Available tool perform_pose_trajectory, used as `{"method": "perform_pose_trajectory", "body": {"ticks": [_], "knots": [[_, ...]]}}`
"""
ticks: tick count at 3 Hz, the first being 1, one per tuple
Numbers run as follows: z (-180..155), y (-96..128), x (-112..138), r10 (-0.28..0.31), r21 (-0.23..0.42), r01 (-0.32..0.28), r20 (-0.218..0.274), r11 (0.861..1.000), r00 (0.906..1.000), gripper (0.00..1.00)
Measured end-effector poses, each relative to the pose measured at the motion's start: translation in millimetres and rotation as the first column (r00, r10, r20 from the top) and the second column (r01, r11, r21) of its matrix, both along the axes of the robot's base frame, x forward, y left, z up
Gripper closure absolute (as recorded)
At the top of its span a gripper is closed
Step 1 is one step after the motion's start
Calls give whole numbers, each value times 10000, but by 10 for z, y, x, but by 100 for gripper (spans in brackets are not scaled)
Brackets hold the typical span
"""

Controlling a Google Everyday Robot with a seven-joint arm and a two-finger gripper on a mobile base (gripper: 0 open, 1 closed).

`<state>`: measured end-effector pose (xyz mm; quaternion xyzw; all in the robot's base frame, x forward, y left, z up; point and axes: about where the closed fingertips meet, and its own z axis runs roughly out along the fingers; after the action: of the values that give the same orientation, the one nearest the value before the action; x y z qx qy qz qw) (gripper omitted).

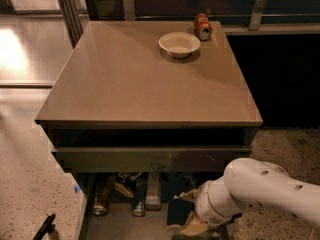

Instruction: Place sponge into middle drawer

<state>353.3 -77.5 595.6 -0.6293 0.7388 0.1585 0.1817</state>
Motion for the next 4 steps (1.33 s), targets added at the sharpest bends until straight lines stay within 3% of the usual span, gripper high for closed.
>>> {"method": "perform_pose_trajectory", "body": {"ticks": [1,2,4], "knots": [[-313,73,-117,208,62,-205,-561,9998,9982,100],[-314,74,-117,209,63,-206,-562,9998,9982,100],[-840,220,3,381,54,-377,-1236,9993,9916,100]]}}
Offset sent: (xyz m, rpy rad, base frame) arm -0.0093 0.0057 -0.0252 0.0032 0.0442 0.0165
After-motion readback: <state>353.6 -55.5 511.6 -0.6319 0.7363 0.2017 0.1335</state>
